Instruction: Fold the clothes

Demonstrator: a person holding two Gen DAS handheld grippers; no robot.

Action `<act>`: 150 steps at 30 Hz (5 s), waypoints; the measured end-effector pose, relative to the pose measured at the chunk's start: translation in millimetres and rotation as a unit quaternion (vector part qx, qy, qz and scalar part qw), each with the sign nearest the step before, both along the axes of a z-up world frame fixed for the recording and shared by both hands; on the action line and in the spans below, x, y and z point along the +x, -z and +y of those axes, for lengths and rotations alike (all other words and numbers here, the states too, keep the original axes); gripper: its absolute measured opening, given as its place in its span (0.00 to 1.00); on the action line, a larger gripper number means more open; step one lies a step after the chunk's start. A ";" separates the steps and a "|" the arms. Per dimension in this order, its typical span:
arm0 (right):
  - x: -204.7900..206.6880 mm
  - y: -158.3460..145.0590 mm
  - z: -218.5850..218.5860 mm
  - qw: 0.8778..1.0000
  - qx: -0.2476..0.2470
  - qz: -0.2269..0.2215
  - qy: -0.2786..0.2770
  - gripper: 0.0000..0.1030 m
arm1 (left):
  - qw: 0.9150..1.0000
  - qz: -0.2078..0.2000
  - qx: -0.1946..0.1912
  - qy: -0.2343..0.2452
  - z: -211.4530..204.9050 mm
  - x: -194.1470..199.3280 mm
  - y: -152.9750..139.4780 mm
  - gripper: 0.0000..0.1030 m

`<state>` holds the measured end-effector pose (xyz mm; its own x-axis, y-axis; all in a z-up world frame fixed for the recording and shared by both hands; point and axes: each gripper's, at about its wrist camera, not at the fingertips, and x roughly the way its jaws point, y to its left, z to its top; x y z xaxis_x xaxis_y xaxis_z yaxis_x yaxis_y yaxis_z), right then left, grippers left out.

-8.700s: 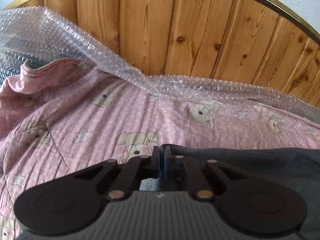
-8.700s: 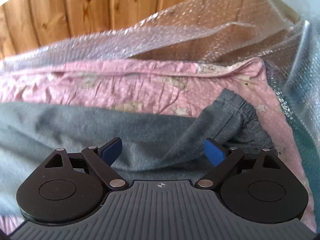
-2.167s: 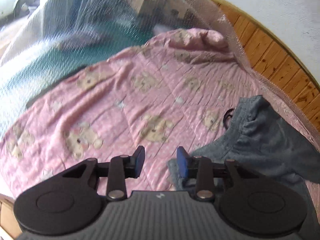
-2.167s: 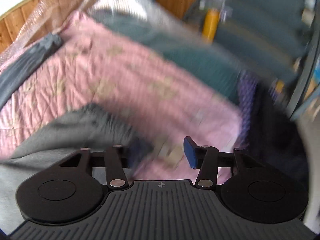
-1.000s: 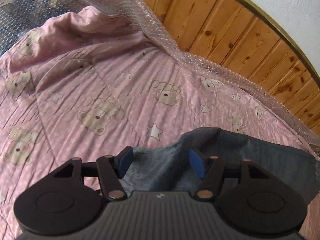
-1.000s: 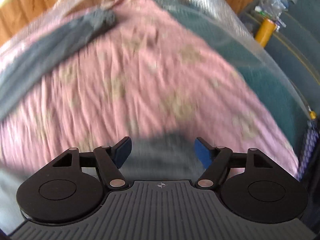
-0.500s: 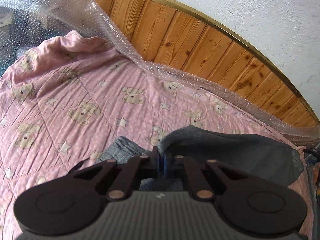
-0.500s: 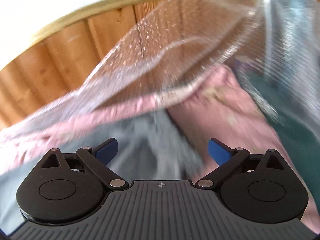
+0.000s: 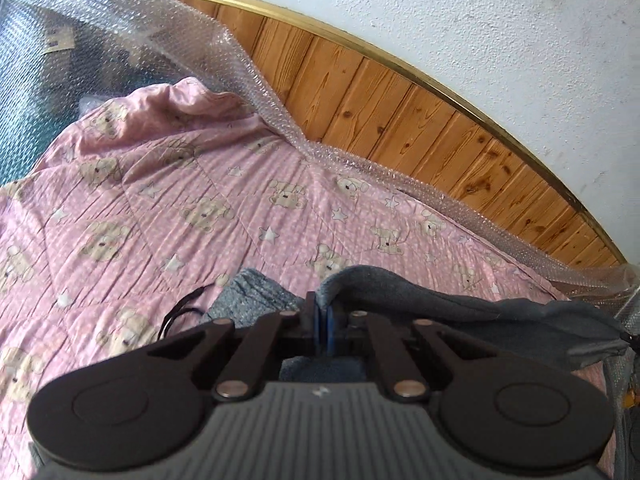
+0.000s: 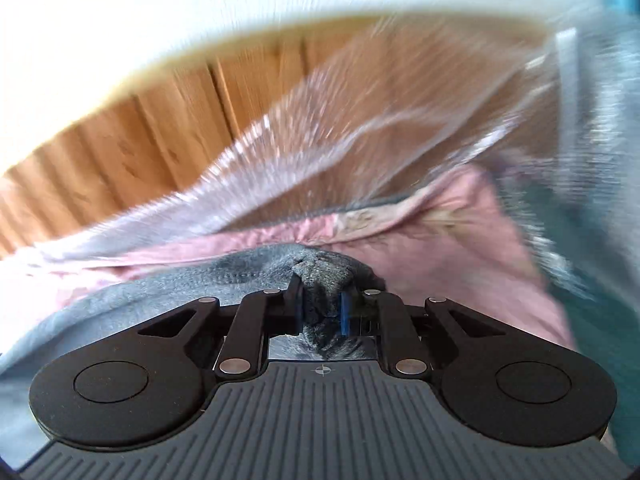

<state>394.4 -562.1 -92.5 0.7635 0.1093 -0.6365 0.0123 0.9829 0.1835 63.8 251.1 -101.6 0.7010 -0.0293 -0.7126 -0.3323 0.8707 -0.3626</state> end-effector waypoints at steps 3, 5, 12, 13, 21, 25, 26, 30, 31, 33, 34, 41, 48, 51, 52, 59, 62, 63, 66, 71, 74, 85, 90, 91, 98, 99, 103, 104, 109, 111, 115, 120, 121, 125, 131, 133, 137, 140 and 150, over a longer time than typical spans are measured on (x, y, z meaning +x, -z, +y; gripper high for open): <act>-111.3 -6.9 -27.9 1.000 0.028 0.009 -0.006 0.18 | 0.999 0.031 -0.015 -0.003 9.4 -56.8 10.6 0.04; -181.8 12.5 -42.9 0.997 0.043 0.055 0.034 0.22 | 0.998 0.060 -0.037 -0.004 16.9 -92.0 26.8 0.05; -368.4 81.8 -56.3 0.939 0.162 0.134 0.273 0.47 | 0.988 0.071 -0.127 -0.059 50.4 -143.6 79.9 0.20; -381.5 83.8 -53.7 0.931 0.191 0.121 0.286 0.47 | 0.987 0.063 -0.133 -0.060 51.3 -142.6 81.5 0.22; -385.9 80.9 -30.3 0.902 0.334 0.028 0.272 0.62 | 0.964 0.016 -0.232 -0.129 54.3 -158.2 103.4 0.30; -355.1 81.1 -23.2 0.905 0.329 0.039 0.266 0.67 | 0.940 -0.003 -0.284 -0.189 57.3 -171.2 111.6 0.33; -347.9 81.5 -21.2 0.907 0.325 0.043 0.263 0.68 | 0.935 -0.009 -0.291 -0.200 57.3 -172.8 111.5 0.35; -331.0 90.8 -18.6 0.909 0.314 0.069 0.266 0.71 | 0.928 -0.027 -0.301 -0.220 53.4 -172.4 108.7 0.50; -329.7 93.5 -19.7 0.906 0.317 0.074 0.269 0.71 | 0.928 -0.030 -0.301 -0.218 51.4 -168.1 109.4 0.55; -326.1 97.6 -21.8 0.905 0.315 0.079 0.275 0.72 | 0.930 -0.022 -0.300 -0.210 46.2 -156.1 112.1 0.55; -323.6 100.1 -23.8 0.905 0.313 0.082 0.277 0.73 | 0.931 -0.017 -0.301 -0.205 43.4 -147.8 114.6 0.55; -305.6 98.6 -41.8 0.907 0.300 0.088 0.284 0.74 | 0.943 -0.055 -0.273 -0.181 40.0 -112.9 93.2 0.37; -291.6 98.2 -48.4 0.906 0.309 0.097 0.274 0.78 | 0.952 -0.067 -0.241 -0.177 50.1 -127.9 57.2 0.58; -286.3 102.4 -45.3 0.908 0.308 0.099 0.266 0.78 | 0.950 -0.032 -0.250 -0.184 53.7 -153.3 67.3 0.60; -284.3 104.7 -44.4 0.908 0.306 0.101 0.267 0.77 | 0.945 -0.015 -0.265 -0.190 55.4 -162.9 74.9 0.59; -266.6 88.4 -20.8 0.928 0.263 0.083 0.251 0.39 | 0.927 -0.003 -0.328 -0.181 28.5 -170.9 99.9 0.61; -253.5 91.0 -9.7 0.934 0.239 0.106 0.244 0.50 | 0.916 -0.013 -0.350 -0.197 23.9 -155.5 114.5 0.62; -249.8 94.3 -7.6 0.933 0.229 0.119 0.250 0.62 | 0.915 -0.012 -0.347 -0.208 24.2 -149.4 117.6 0.62; -243.6 103.1 -7.1 0.930 0.214 0.140 0.263 0.61 | 0.897 -0.021 -0.363 -0.252 33.5 -133.3 126.5 0.55; -242.5 91.6 -13.1 0.934 0.210 0.118 0.262 0.07 | 0.929 -0.130 -0.316 -0.145 44.3 -89.3 66.9 0.06; -273.5 39.3 -12.8 0.944 0.222 0.029 0.244 0.05 | 0.937 -0.213 -0.269 -0.058 46.3 -103.0 11.7 0.06; -380.8 91.5 -15.2 0.915 0.257 0.093 0.297 0.17 | 0.960 0.011 -0.250 -0.129 78.8 -134.6 128.1 0.17; -368.2 99.1 -16.2 0.916 0.258 0.083 0.298 0.38 | 0.960 0.000 -0.239 -0.147 74.0 -105.8 119.8 0.52; -363.0 98.5 -16.8 0.916 0.256 0.084 0.297 0.28 | 0.961 -0.002 -0.235 -0.145 72.3 -99.5 117.2 0.28; -389.9 28.1 -16.0 0.939 0.209 0.011 0.273 0.02 | 0.970 -0.080 -0.214 -0.078 74.2 -116.9 52.2 0.08; -396.2 33.7 -16.9 0.940 0.203 0.025 0.274 0.02 | 0.972 -0.062 -0.212 -0.087 77.8 -122.3 61.8 0.08; -410.6 84.6 -20.2 0.930 0.206 0.110 0.286 0.02 | 0.971 0.013 -0.205 -0.119 88.9 -140.3 103.6 0.09; -411.0 98.6 -19.1 0.926 0.205 0.130 0.289 0.02 | 0.970 0.032 -0.204 -0.127 90.9 -143.8 114.7 0.09; -409.5 112.9 -20.6 0.921 0.209 0.131 0.301 0.13 | 0.972 0.015 -0.191 -0.134 89.4 -146.3 111.5 0.09; -404.6 103.0 -22.6 0.930 0.201 0.112 0.287 0.08 | 0.972 0.004 -0.192 -0.135 90.9 -143.7 101.8 0.09; -384.4 66.7 -22.7 0.941 0.198 0.066 0.268 0.05 | 0.971 -0.041 -0.197 -0.131 92.1 -121.7 68.6 0.08; -354.5 -18.1 -10.4 0.949 0.218 -0.069 0.216 0.04 | 0.967 -0.121 -0.198 -0.103 94.9 -94.7 20.2 0.08; -351.8 -33.4 -8.5 0.950 0.218 -0.092 0.203 0.04 | 0.967 -0.135 -0.193 -0.096 95.4 -93.6 11.8 0.08; -363.7 -29.4 -14.9 0.961 0.189 -0.074 0.190 0.04 | 0.970 -0.116 -0.189 -0.097 103.9 -124.5 40.1 0.09; -387.2 97.2 -27.0 0.946 0.161 0.126 0.253 0.04 | 0.977 0.020 -0.159 -0.138 91.7 -136.7 122.9 0.09; -391.1 111.2 -25.2 0.941 0.163 0.141 0.262 0.04 | 0.978 0.012 -0.150 -0.147 86.6 -136.3 119.1 0.08; -396.5 116.4 -21.3 0.939 0.170 0.136 0.268 0.04 | 0.982 0.007 -0.130 -0.136 86.3 -138.6 102.0 0.09; -395.1 108.6 -19.9 0.944 0.154 0.134 0.258 0.04 | 0.982 0.033 -0.134 -0.126 88.7 -142.7 105.8 0.09; -382.9 91.5 -28.9 0.953 0.116 0.096 0.264 0.04 | 0.976 0.062 -0.168 -0.120 86.3 -163.2 140.1 0.17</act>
<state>11.6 -591.1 -184.0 0.6233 -0.1018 -0.7754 0.5482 0.7639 0.3404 -99.5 337.3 -241.7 0.6248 -0.1219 -0.7712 -0.5721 0.6007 -0.5584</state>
